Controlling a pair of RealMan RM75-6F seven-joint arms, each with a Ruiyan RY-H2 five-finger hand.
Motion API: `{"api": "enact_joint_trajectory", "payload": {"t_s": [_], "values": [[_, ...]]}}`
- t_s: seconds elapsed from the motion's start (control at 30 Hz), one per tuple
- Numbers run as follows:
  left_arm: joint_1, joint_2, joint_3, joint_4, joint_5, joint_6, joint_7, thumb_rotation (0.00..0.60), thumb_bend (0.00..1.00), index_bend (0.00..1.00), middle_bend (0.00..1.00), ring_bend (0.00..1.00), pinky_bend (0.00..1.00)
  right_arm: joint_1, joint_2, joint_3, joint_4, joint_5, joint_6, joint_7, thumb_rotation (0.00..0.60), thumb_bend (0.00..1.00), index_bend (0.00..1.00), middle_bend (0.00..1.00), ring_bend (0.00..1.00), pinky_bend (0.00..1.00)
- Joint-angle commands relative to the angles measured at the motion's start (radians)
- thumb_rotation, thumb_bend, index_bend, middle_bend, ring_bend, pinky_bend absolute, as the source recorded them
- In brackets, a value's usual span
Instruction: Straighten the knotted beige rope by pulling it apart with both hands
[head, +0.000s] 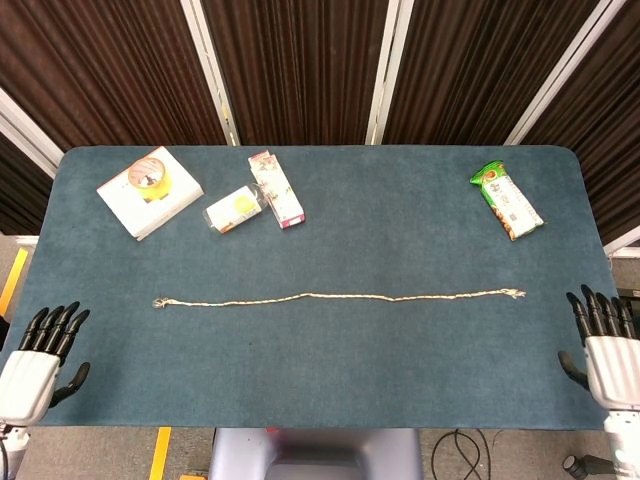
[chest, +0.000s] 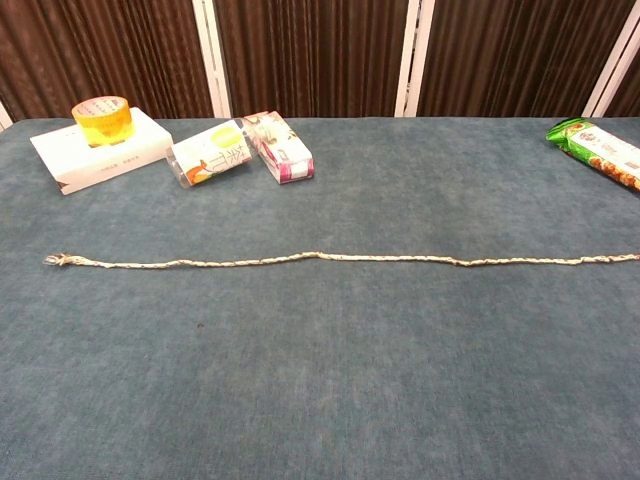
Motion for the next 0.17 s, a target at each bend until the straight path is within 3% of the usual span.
{"api": "enact_joint_trajectory", "payload": {"t_s": [0.03, 0.17], "values": [[0.007, 0.011, 0.002, -0.014, -0.012, -0.030, 0.012, 0.600, 0.39, 0.00, 0.00, 0.00, 0.01, -0.018, 0.014, -0.012, 0.000, -0.030, 0.011, 0.015, 0.600, 0.36, 0.00, 0.00, 0.00, 0.00], [0.007, 0.016, -0.006, -0.027, -0.022, -0.053, 0.028, 0.600, 0.38, 0.00, 0.00, 0.00, 0.01, -0.018, 0.012, -0.006, -0.001, -0.034, -0.006, 0.008, 0.600, 0.36, 0.00, 0.00, 0.00, 0.00]]}}
